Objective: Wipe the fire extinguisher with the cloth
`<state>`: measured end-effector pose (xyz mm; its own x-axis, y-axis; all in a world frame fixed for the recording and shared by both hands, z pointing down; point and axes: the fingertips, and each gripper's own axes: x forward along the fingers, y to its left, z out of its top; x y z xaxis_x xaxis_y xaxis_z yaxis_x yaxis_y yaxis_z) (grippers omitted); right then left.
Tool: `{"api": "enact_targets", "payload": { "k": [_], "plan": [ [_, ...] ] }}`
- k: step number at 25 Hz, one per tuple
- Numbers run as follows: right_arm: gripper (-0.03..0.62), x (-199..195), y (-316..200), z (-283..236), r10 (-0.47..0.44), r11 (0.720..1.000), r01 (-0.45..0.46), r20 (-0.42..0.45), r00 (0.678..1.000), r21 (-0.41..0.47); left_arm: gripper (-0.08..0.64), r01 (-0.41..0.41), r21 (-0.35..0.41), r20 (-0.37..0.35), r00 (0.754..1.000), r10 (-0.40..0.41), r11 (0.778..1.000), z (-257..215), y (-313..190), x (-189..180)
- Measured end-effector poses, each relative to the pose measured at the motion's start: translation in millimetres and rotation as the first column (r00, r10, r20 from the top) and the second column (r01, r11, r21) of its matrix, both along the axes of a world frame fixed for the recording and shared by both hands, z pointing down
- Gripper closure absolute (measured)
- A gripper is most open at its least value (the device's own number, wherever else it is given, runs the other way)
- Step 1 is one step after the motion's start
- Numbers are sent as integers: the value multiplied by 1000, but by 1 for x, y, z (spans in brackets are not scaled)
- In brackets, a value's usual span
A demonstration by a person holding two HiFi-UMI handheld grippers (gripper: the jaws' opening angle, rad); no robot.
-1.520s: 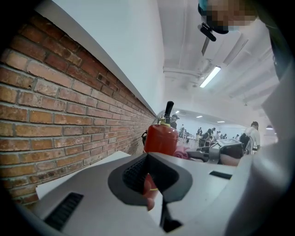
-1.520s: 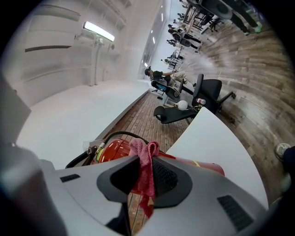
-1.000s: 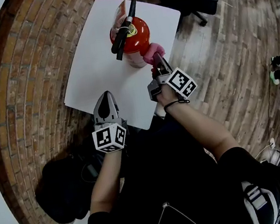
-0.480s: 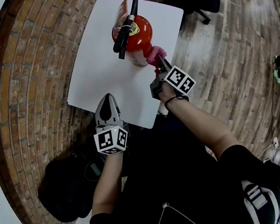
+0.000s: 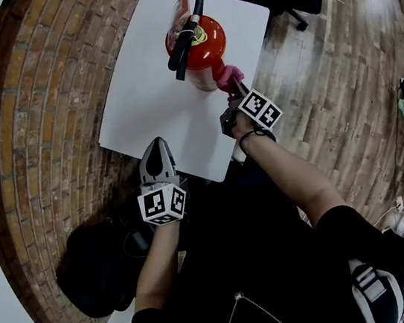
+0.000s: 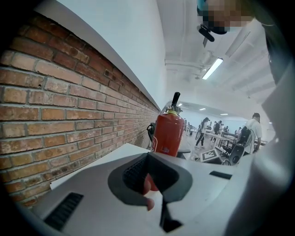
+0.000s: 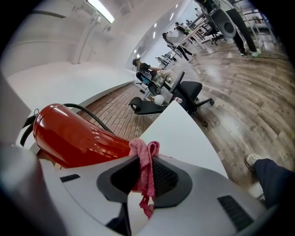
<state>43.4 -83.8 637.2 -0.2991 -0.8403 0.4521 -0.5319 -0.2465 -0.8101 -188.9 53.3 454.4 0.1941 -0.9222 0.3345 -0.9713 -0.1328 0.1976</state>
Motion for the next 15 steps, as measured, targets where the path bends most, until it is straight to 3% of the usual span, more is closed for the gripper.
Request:
{"api": "enact_targets", "payload": {
  "k": [15],
  "plan": [
    [505,-3,0,44,29,997,-30,-10,1000,-65,532,33,-28,13,999,-33,999,12,12,-13]
  ]
}}
